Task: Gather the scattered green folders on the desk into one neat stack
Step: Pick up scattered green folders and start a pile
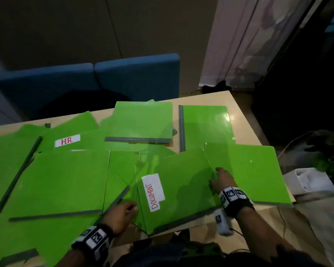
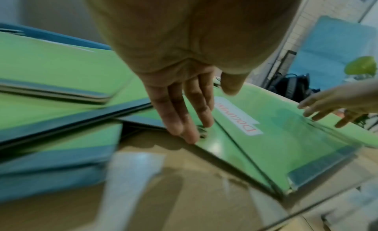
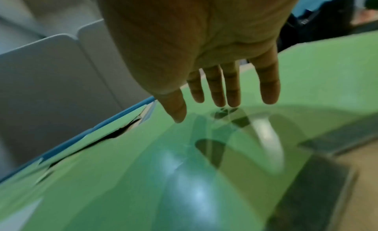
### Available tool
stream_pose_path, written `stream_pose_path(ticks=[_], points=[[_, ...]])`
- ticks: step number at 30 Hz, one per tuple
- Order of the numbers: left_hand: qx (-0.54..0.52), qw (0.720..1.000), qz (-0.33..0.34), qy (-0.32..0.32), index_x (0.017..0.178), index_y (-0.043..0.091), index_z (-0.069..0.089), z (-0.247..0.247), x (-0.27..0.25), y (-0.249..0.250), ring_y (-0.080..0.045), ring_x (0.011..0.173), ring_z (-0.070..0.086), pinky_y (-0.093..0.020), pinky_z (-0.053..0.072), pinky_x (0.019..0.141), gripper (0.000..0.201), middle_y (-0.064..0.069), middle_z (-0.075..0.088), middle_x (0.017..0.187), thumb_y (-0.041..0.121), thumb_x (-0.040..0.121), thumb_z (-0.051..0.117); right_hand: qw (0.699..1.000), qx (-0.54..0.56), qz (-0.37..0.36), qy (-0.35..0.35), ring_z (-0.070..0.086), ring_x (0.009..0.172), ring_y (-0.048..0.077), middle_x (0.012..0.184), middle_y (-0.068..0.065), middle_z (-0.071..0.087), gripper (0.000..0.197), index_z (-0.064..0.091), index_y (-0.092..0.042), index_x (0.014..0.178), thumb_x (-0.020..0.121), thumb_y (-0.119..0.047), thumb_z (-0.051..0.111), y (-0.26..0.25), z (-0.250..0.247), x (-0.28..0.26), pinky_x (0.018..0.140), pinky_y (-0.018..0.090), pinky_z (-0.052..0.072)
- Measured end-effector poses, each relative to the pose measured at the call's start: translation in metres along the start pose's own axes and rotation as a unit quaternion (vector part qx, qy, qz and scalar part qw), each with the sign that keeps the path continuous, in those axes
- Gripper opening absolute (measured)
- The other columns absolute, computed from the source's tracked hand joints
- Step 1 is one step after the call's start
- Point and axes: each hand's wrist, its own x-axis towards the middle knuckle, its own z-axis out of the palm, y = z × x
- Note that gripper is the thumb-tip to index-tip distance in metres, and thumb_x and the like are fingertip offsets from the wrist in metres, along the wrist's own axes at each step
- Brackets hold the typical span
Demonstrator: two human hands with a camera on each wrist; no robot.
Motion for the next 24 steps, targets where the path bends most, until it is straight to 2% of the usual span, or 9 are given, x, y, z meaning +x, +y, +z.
stream_pose_path(ticks=[2,7,11,14,16,17,19,22,24], points=[[0.008,1.0,-0.013,0.011,0.121,0.018,0.064,0.006,0.01,0.013,-0.014,0.102,0.064,-0.027,0.049,0.088,0.033,-0.001,0.068,0.119,0.035,0.097,0.051,0.999,0.017,0.036,0.011,0.04,0.133,0.038,0.143,0.02,0.042,0.071,0.036,-0.008,0.145,0.088,-0.037,0.068,-0.009,0.002,-0.002,0.105,0.045,0.04],[0.0,1.0,-0.029,0.006,0.131,0.015,0.056,0.013,0.02,0.032,-0.014,0.092,0.065,-0.021,0.047,0.081,0.041,-0.005,0.071,0.114,0.031,0.094,0.057,0.997,0.023,0.072,-0.002,0.038,0.133,0.037,0.142,0.018,0.039,0.08,0.037,-0.009,0.141,0.082,-0.051,0.07,-0.017,0.006,-0.002,0.103,0.049,0.04],[-0.059,0.998,-0.028,0.025,0.129,0.015,0.058,0.006,0.028,0.035,-0.013,0.095,0.065,-0.025,0.05,0.085,0.041,-0.005,0.069,0.116,0.031,0.092,0.061,0.984,0.157,0.08,0.004,0.048,0.128,0.039,0.143,0.024,0.046,0.075,0.041,0.003,0.14,0.085,-0.037,0.072,-0.002,-0.01,0.012,0.104,0.043,0.042],[-0.106,0.994,0.009,0.037,0.126,0.025,0.058,0.002,0.035,0.053,-0.01,0.093,0.064,-0.03,0.051,0.088,0.034,0.008,0.064,0.121,0.03,0.092,0.061,0.971,0.22,0.083,0.033,0.048,0.13,0.039,0.143,0.026,0.048,0.068,0.039,0.006,0.142,0.09,-0.026,0.068,0.019,-0.035,0.022,0.104,0.04,0.04],[-0.139,0.989,0.043,0.028,0.116,0.038,0.057,-0.001,0.043,0.074,-0.009,0.091,0.065,-0.032,0.052,0.088,0.026,0.011,0.065,0.119,0.027,0.093,0.059,0.963,0.247,0.095,0.053,0.055,0.122,0.039,0.136,0.023,0.055,0.059,0.047,0.007,0.137,0.09,-0.023,0.068,0.04,-0.055,0.029,0.1,0.04,0.044],[-0.153,0.987,0.056,0.019,0.115,0.04,0.056,-0.002,0.047,0.085,-0.009,0.091,0.065,-0.033,0.052,0.089,0.025,0.01,0.066,0.119,0.026,0.094,0.059,0.96,0.255,0.1,0.061,0.058,0.118,0.039,0.131,0.022,0.059,0.052,0.052,0.007,0.132,0.09,-0.021,0.068,0.051,-0.065,0.032,0.098,0.04,0.046],[-0.138,0.988,0.073,-0.006,0.124,0.032,0.057,0.0,0.057,0.104,-0.009,0.096,0.063,-0.029,0.05,0.091,0.029,0.008,0.064,0.124,0.025,0.095,0.056,0.957,0.253,0.119,0.071,0.059,0.115,0.039,0.127,0.024,0.062,0.044,0.058,0.005,0.126,0.091,-0.019,0.067,0.076,-0.081,0.038,0.096,0.04,0.046],[-0.053,0.996,0.069,-0.025,0.134,0.022,0.053,0.006,0.074,0.119,-0.013,0.109,0.058,-0.024,0.043,0.088,0.039,0.005,0.056,0.135,0.029,0.096,0.055,0.961,0.208,0.16,0.088,0.053,0.123,0.042,0.135,0.025,0.056,0.056,0.053,0.0,0.135,0.088,-0.025,0.071,0.113,-0.094,0.045,0.104,0.043,0.042],[-0.006,0.997,0.069,-0.024,0.134,0.021,0.052,0.009,0.087,0.119,-0.018,0.125,0.049,-0.029,0.04,0.1,0.04,0.0,0.047,0.144,0.028,0.096,0.055,0.963,0.15,0.207,0.086,0.05,0.122,0.044,0.138,0.026,0.05,0.066,0.052,-0.011,0.137,0.081,-0.038,0.075,0.138,-0.091,0.051,0.105,0.048,0.042]])
